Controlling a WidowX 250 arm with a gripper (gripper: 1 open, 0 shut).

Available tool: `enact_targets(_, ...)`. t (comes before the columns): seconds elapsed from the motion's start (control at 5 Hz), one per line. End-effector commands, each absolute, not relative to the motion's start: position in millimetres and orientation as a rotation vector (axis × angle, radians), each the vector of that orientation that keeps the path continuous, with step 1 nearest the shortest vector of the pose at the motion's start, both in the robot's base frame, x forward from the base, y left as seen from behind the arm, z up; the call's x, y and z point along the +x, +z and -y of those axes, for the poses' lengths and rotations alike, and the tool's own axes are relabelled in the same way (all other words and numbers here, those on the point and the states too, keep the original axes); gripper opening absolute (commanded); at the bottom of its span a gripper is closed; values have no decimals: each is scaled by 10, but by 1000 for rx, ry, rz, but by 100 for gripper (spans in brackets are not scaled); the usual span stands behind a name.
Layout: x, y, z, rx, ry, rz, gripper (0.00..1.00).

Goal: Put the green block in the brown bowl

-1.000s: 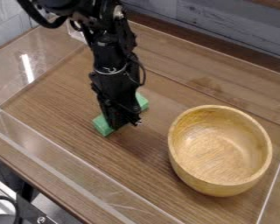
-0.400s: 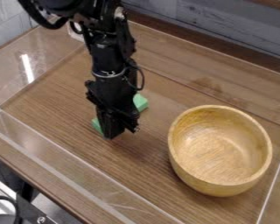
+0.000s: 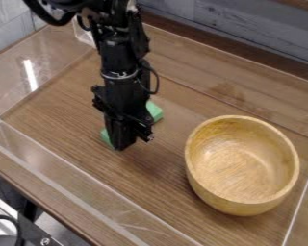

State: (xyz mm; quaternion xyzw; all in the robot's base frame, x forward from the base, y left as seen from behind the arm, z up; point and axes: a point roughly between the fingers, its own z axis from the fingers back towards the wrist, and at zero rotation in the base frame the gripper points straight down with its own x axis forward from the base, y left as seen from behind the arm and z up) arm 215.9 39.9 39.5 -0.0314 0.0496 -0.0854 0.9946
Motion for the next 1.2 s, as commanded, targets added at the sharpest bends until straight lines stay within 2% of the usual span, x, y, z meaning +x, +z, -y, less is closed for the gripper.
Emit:
enact_targets(0.0,2290,664,-419,-43,-149,-47,0)
enact_targets(0.4,2525,1097,-389,-29,-120,-24,0)
enact_targets(0.6,2607,1098,-484,-17,-137,-6,100)
enact_targets(1.0,2609,848,-592,-13,-158,7,100)
